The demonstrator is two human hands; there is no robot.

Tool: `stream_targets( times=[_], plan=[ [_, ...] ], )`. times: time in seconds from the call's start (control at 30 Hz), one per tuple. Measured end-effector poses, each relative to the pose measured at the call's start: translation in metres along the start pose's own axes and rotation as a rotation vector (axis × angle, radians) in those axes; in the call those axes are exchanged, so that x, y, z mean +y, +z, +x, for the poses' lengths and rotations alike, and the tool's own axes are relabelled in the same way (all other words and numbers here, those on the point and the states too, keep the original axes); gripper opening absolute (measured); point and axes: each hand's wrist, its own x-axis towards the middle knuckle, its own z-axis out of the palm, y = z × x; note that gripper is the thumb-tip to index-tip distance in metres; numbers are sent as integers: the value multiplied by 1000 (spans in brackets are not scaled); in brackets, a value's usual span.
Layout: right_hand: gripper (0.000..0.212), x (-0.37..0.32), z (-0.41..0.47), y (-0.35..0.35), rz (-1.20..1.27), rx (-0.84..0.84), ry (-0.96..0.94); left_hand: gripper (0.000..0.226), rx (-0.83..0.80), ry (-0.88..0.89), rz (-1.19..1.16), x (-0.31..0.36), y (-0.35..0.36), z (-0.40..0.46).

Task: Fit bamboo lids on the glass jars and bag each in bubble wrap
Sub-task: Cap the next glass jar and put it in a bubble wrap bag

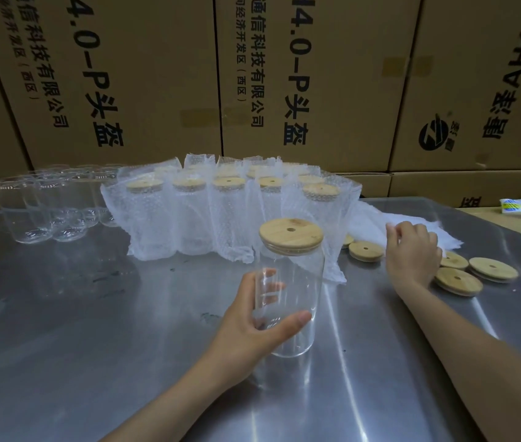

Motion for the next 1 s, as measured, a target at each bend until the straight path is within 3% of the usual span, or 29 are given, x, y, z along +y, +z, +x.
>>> stream_targets(
  times=[0.1, 0.3, 0.43, 0.53, 0.63, 0.73, 0.8, 0.9, 1.0],
  plan=[
    [37, -2, -9, -12, 88, 85, -9, 66, 13, -6, 18, 0, 0, 0],
    [28, -14, -38, -43, 459, 117, 198, 67, 12, 16, 83, -2, 0, 0],
    [24, -43, -44, -76, 676, 191, 180, 92, 53, 80, 141, -2, -2, -2],
    [23, -76, -56, -102, 769, 244, -96, 93, 134, 147, 146, 4, -4, -4],
    [8, -105, -77, -118, 712, 286, -563, 94, 217, 279, 206, 17, -5, -9],
    [7, -123, -97, -122, 593, 326, -910, 74, 260, 471, 278, 32, -3, -18],
    [12, -130, -109, -120, 519, 357, -1020, 52, 291, 519, 278, 36, -2, -24],
    [6, -134, -122, -116, 492, 349, -1092, 36, 427, 362, 78, 38, 0, -28],
    [26, -128, -123, -113, 506, 248, -1060, 28, 624, 245, -2, 43, -7, -20]
  ],
)
